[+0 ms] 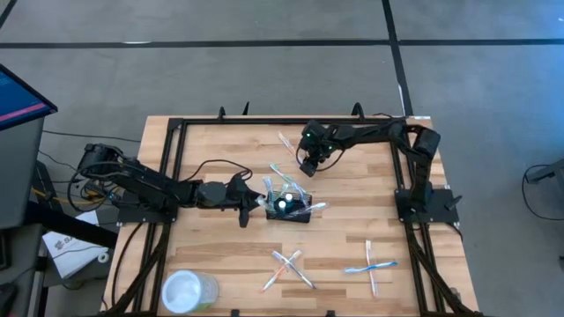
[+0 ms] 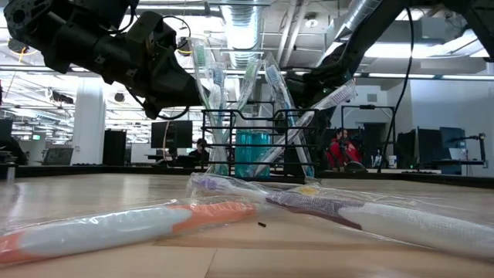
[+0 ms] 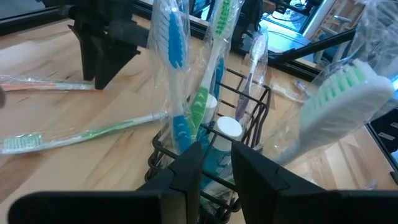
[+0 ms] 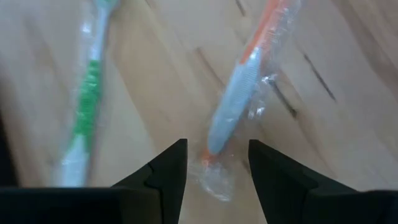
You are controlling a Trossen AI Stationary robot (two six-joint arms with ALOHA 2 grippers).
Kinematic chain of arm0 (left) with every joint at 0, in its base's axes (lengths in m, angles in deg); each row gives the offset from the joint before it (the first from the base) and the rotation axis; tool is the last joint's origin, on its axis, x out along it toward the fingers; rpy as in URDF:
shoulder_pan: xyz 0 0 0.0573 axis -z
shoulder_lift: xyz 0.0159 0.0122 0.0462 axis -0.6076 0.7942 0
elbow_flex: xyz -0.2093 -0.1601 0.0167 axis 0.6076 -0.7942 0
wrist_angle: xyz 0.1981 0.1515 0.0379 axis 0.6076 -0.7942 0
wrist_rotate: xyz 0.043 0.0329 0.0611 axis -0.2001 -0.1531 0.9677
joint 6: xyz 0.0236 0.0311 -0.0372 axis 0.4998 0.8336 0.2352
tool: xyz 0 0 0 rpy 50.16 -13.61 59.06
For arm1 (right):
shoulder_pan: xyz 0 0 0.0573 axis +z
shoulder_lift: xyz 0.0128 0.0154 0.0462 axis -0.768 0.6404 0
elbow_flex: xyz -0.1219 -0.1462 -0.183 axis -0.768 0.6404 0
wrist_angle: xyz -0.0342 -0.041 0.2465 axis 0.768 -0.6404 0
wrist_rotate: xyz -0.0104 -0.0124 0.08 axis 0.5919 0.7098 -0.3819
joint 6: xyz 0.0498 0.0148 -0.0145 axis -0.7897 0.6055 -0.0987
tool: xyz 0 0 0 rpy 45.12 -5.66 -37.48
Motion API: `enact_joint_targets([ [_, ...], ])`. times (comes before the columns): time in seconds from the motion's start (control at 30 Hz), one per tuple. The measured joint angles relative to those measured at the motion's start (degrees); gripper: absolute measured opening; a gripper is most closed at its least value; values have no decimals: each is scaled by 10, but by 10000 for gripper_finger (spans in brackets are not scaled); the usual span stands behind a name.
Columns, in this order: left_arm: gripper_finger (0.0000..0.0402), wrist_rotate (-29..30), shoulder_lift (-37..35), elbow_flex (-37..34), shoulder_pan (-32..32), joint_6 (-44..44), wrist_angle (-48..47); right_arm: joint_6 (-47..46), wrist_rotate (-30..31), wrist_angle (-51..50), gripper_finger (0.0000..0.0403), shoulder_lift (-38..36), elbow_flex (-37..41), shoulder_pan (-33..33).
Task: Pick & Place toothbrushing station
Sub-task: Put the top orange toothbrush into the wire organizer
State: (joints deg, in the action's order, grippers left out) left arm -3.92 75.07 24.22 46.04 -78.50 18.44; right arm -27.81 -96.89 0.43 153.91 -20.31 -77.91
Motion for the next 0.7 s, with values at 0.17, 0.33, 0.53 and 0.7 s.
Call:
enact_joint_targets([
  [0.17, 82, 0, 0, 0, 0, 0, 0, 1, 51, 0, 159, 8, -2, 16],
  [0.33, 82, 0, 0, 0, 0, 0, 0, -5, 75, -1, 111, 14, -3, 20],
  [0.53, 82, 0, 0, 0, 0, 0, 0, -17, 79, -14, 15, 15, -3, 20],
  [0.7, 82, 0, 0, 0, 0, 0, 0, -30, 84, -32, 18, 12, -3, 28],
])
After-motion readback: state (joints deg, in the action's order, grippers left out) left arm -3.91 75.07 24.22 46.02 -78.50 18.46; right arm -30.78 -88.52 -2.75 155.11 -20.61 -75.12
